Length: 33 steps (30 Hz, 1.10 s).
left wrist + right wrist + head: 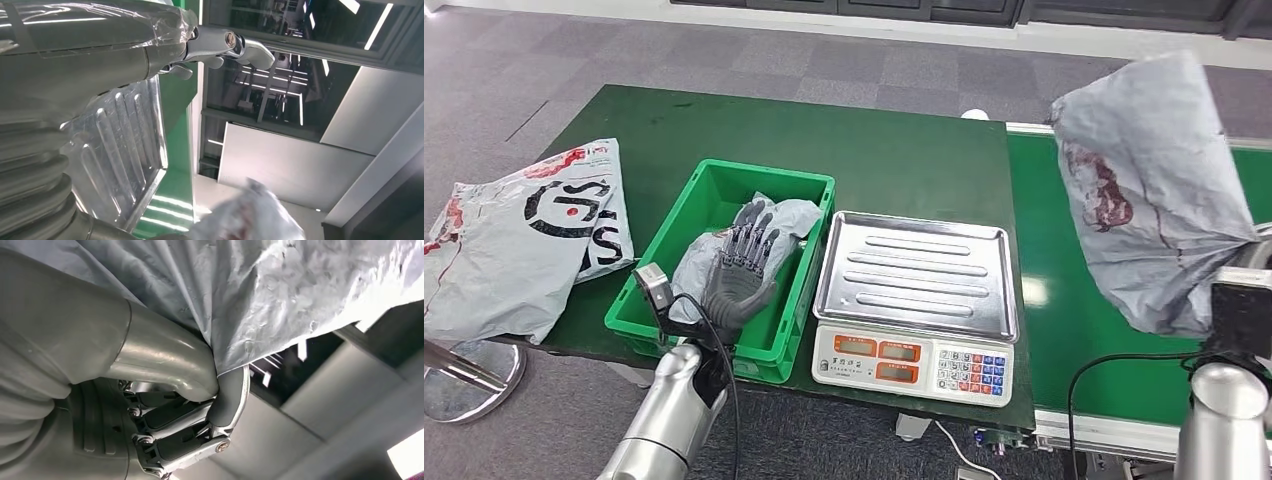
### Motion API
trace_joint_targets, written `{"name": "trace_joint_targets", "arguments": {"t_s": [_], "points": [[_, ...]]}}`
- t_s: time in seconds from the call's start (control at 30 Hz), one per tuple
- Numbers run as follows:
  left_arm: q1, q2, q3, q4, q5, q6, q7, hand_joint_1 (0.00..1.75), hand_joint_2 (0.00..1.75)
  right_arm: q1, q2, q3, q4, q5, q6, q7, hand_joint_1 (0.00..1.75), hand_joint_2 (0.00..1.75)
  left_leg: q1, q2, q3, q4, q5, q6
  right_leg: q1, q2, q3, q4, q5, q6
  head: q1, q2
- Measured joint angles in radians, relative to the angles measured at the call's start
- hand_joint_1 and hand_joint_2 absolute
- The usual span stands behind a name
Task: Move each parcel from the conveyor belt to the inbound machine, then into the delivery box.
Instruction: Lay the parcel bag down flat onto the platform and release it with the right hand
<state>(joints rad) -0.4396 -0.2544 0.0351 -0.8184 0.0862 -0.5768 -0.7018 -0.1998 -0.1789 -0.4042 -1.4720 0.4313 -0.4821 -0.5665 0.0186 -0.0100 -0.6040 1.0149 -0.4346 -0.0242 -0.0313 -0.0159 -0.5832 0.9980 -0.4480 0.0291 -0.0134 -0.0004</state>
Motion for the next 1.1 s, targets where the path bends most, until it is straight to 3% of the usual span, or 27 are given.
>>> {"name": "trace_joint_targets", "arguments": {"t_s": [0.33, 0.5, 0.6, 0.7, 0.9, 0.97, 1.1], "points": [[-0.005, -0.006, 0.0, 0.012, -0.004, 0.007, 0.0, 0.0, 1.75, 0.027, 0.029, -0.025, -0.112, -0.02, -0.01, -0.023, 1.75, 1.75, 0.0, 0.0, 0.0, 0.0, 0.001, 0.001, -0.002, 0.0, 0.0, 0.0, 0.001, 0.0, 0.0, 0.0], [-0.004, -0.011, -0.007, 0.005, -0.052, 0.093, 0.0, 0.0, 1.75, 0.029, 0.049, 0.007, -0.156, -0.031, 0.045, -0.05, 1.75, 1.75, 0.0, 0.002, -0.003, 0.0, 0.0, 0.0, -0.002, 0.002, 0.0, 0.001, 0.001, 0.0, 0.0, 0.0], [-0.003, -0.013, -0.013, 0.0, -0.048, 0.105, 0.0, 0.0, 1.75, 0.01, 0.069, 0.088, -0.153, 0.031, 0.135, -0.02, 1.75, 1.75, 0.0, 0.005, -0.003, -0.001, 0.001, -0.001, -0.001, 0.005, -0.003, 0.001, 0.002, -0.001, 0.0, 0.0], [-0.003, -0.017, -0.021, -0.002, -0.042, 0.104, 0.0, 0.0, 1.75, -0.037, 0.094, 0.187, -0.086, -0.008, 0.273, 0.009, 1.75, 1.75, 0.0, 0.006, -0.002, -0.001, 0.003, -0.003, 0.0, 0.006, -0.005, 0.002, 0.003, -0.002, 0.0, 0.0], [-0.012, -0.021, -0.035, 0.0, -0.035, 0.103, 0.0, 0.0, 1.75, -0.185, 0.138, 0.368, 0.255, -0.425, 0.808, 0.079, 1.75, 1.75, 0.001, 0.005, -0.004, -0.001, 0.004, -0.003, 0.001, 0.006, -0.007, 0.003, 0.003, -0.003, 0.0, 0.0], [-0.014, -0.024, -0.039, 0.001, -0.035, 0.104, 0.0, 0.0, 1.75, -0.225, 0.155, 0.413, 0.378, -0.483, 0.879, 0.092, 1.75, 1.75, 0.001, 0.004, -0.004, -0.001, 0.004, -0.003, 0.001, 0.004, -0.008, 0.003, 0.003, -0.003, 0.0, 0.0], [-0.015, -0.026, -0.042, 0.002, -0.033, 0.106, 0.0, 0.0, 1.75, -0.276, 0.171, 0.457, 0.548, -0.532, 0.899, 0.114, 1.75, 1.75, 0.001, 0.003, -0.005, -0.001, 0.004, -0.003, 0.001, 0.003, -0.008, 0.003, 0.003, -0.003, 0.0, 0.0]]}}
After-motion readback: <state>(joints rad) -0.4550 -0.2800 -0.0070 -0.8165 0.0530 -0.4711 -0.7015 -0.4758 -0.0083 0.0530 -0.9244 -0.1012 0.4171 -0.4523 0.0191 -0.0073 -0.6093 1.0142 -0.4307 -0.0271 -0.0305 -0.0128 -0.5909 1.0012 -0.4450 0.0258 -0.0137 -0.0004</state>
